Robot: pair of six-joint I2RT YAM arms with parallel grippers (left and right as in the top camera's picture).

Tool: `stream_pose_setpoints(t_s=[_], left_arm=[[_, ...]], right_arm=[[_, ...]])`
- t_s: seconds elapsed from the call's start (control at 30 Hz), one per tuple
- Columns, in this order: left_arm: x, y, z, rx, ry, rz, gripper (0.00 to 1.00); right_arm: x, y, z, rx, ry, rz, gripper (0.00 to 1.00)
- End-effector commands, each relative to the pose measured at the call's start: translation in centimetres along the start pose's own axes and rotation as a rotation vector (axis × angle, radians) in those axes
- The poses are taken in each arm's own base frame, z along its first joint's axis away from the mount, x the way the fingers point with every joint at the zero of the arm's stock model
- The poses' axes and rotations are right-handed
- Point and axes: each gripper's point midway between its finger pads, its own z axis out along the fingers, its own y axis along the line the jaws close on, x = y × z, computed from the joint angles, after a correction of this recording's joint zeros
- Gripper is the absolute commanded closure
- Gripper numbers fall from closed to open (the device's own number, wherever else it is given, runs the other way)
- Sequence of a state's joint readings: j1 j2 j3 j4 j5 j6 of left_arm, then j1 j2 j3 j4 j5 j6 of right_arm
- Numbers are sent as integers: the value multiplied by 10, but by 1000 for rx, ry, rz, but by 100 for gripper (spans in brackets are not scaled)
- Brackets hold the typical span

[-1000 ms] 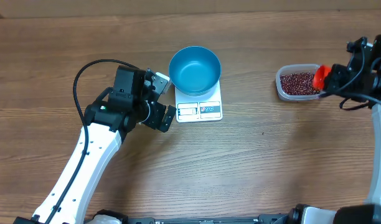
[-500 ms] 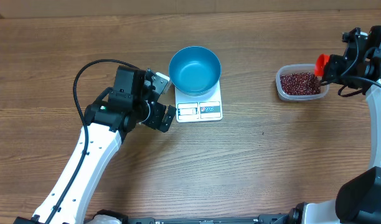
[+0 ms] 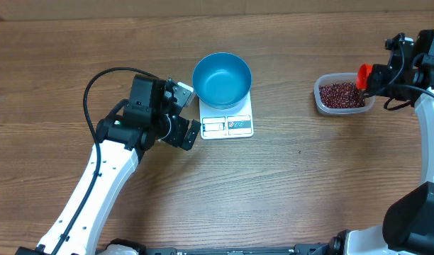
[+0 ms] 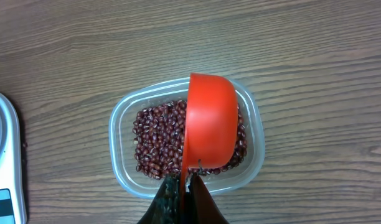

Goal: Scoop item into bowl and weigh 150g on scale
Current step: 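Move the right gripper with the red scoop over the bean tub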

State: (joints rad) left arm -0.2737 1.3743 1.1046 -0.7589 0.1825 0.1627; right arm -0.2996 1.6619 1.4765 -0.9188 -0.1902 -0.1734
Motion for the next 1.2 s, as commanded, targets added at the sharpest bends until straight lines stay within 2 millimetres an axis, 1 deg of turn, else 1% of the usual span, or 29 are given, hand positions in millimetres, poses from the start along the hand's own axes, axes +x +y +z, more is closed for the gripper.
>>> stream_pose_setpoints(t_s=[0.0, 0.17, 0.33, 0.73, 0.87, 1.1, 1.17], left_arm=[[-3, -4, -4, 9, -19, 3, 0], [-10, -5, -4, 16, -46, 49, 0], [-16, -24, -6, 120, -89, 197, 0], [-20, -26, -6, 130, -105, 203, 0], [-19, -26, -6, 130, -105, 203, 0], [-19, -26, -6, 130, -105, 203, 0], [-19, -26, -6, 130, -105, 203, 0]], right_arm=[[-5, -3, 4, 5, -3, -13, 96], [-1, -4, 14, -1, 23, -11, 96], [-4, 5, 15, -50, 12, -34, 96], [-5, 5, 15, -52, 7, -38, 96], [-4, 4, 15, -46, 8, -68, 97], [-3, -8, 17, 20, 21, -92, 96], [0, -9, 19, 19, 32, -127, 96]])
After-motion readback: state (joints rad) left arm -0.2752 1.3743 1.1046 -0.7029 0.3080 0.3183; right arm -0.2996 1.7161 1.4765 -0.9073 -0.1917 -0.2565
